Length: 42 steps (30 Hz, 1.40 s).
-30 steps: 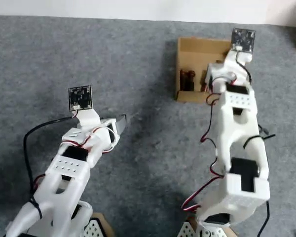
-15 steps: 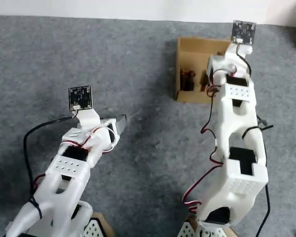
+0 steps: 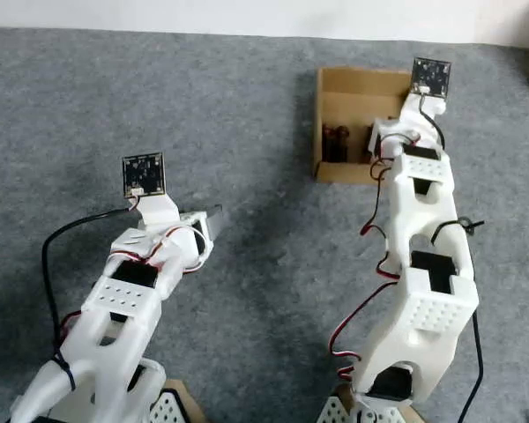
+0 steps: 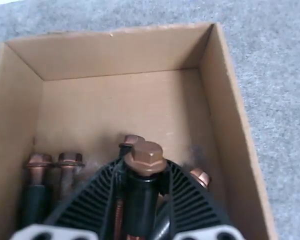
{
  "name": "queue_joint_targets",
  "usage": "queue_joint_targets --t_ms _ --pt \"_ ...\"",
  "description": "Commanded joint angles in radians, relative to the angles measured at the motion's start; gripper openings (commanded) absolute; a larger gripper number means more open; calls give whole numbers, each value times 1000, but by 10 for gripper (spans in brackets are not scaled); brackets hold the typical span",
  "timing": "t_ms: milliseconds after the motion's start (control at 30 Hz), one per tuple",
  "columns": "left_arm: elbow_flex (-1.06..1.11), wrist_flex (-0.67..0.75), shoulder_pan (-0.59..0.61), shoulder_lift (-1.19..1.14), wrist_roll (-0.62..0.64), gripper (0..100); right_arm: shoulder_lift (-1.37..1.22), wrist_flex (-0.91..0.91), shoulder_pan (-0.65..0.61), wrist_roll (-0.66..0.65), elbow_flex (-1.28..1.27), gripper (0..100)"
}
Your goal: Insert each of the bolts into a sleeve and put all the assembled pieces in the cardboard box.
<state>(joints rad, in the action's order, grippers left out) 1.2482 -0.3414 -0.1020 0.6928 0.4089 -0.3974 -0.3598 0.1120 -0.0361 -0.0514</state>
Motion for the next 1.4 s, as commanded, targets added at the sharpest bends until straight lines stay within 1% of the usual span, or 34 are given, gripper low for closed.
queue_joint_targets --t_ms 0,100,200,367,400,433,533,600,633,700,767,800,867,900,1000,1100,1367 --pt "-15 17 16 16 3 81 25 -71 5 49 64 34" --pt "-15 17 16 22 3 46 27 -197 5 147 74 152" --pt "-18 17 16 24 3 45 24 -329 -8 158 124 252" --pt "-58 12 18 24 3 42 50 -507 -13 161 220 260" --pt "-70 -12 19 24 3 42 67 -544 -13 163 242 260" --pt "-88 -68 25 25 3 42 85 -585 -12 163 266 260" --pt "-180 -284 81 25 3 42 156 -723 -13 163 318 259" --pt "-266 -437 139 25 2 42 208 -806 -24 163 334 246" --pt "-309 -517 168 25 2 42 232 -832 -28 163 332 222" --pt "-400 -674 216 25 -48 42 283 -858 -31 163 326 139" --pt "-484 -829 254 25 -129 41 323 -871 -31 172 305 24" --pt "-516 -896 271 25 -158 41 346 -871 -28 183 274 0" --pt "-561 -997 305 25 -192 41 394 -871 -28 178 211 24" --pt "-568 -1031 318 25 -203 41 421 -871 -28 170 174 16" --pt "-559 -1083 354 54 -229 41 516 -869 -31 163 50 3" --pt "-501 -1086 358 154 -249 41 613 -863 -33 163 -70 4" --pt "-265 -1074 358 642 -247 41 808 -862 -33 163 -352 4"
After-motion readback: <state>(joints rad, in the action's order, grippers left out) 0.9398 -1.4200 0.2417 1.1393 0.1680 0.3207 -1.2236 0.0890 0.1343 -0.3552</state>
